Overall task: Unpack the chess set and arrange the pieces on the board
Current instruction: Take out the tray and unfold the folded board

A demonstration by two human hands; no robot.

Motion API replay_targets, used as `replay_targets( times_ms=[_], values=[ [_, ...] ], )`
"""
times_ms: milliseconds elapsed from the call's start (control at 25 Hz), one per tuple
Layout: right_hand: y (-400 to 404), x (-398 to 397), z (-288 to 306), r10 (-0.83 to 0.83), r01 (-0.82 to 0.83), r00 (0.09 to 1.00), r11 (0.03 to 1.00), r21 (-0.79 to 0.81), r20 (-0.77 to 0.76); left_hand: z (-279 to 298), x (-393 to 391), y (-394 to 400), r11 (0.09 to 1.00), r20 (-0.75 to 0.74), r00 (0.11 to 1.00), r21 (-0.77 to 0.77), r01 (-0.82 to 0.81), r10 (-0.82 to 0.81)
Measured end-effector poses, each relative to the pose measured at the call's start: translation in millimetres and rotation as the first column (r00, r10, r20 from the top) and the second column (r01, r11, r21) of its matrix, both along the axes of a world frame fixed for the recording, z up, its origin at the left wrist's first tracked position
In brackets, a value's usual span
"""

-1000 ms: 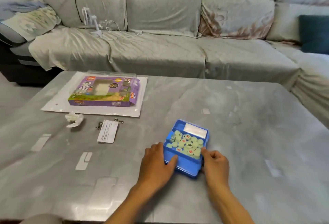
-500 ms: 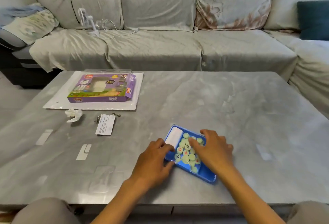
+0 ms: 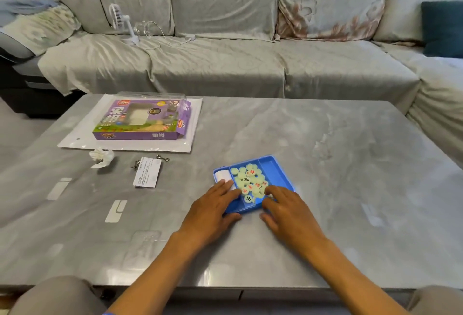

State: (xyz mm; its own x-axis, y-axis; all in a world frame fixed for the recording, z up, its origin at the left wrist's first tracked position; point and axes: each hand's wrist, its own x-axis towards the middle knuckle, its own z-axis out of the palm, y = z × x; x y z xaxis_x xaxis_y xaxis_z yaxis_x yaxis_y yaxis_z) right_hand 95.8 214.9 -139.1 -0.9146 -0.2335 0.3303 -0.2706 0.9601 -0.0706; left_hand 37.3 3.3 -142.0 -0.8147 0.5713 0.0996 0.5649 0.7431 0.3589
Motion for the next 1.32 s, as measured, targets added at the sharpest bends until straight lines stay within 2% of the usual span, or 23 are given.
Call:
replay_targets(
  times_ms=[120, 280, 480, 680, 840, 960, 1040, 1120, 1240, 1320],
  values=[
    [-5, 4, -6, -0.098, 0.094, 0.994, 0.993, -0.078, -0.052, -5, -4, -7, 0.999, 0.067, 0.997, 0.028, 0.042, -0.044],
    [-18, 0, -11, -0.098, 0.098, 0.988, 0.995, -0.010, -0.122, -9, -4, -15, 0.996, 0.070, 0.994, 0.046, 0.075, -0.079],
    [-18, -8, 0, -0.038, 0.040, 0.998, 0.999, 0.035, -0.055, -5, 1, -19, 0.995, 0.039, 0.995, 0.036, 0.089, -0.090],
    [-29, 23, -20, 0.004, 0.002, 0.992, 0.999, 0.046, -0.124, -9, 15, -29, 0.993, -0.008, 0.994, 0.029, 0.113, -0.113],
    [-25, 48, -27, 0.072, -0.054, 0.984, 0.992, 0.117, -0.160, -2, 10, -27, 0.994, 0.022, 0.994, 0.018, 0.109, -0.110],
    [-24, 52, -30, 0.067, -0.050, 0.989, 0.990, 0.128, -0.131, 4, 5, -27, 0.989, 0.028, 0.989, -0.022, 0.145, -0.145],
    [-25, 52, -30, 0.066, -0.041, 0.984, 0.988, 0.149, -0.167, 10, 4, -27, 0.989, 0.061, 0.988, -0.050, 0.142, -0.139],
    [-24, 52, -29, 0.072, -0.044, 0.979, 0.988, 0.146, -0.192, 15, 5, -25, 0.988, 0.088, 0.987, -0.064, 0.140, -0.134],
    [-23, 54, -32, 0.083, -0.064, 0.986, 0.989, 0.130, -0.146, 26, 3, -21, 0.996, 0.117, 0.991, -0.039, 0.075, -0.070],
    [-23, 54, -35, 0.067, -0.056, 0.989, 0.994, 0.090, -0.130, 30, 2, -19, 0.990, 0.113, 0.987, -0.072, 0.121, -0.113]
  ],
)
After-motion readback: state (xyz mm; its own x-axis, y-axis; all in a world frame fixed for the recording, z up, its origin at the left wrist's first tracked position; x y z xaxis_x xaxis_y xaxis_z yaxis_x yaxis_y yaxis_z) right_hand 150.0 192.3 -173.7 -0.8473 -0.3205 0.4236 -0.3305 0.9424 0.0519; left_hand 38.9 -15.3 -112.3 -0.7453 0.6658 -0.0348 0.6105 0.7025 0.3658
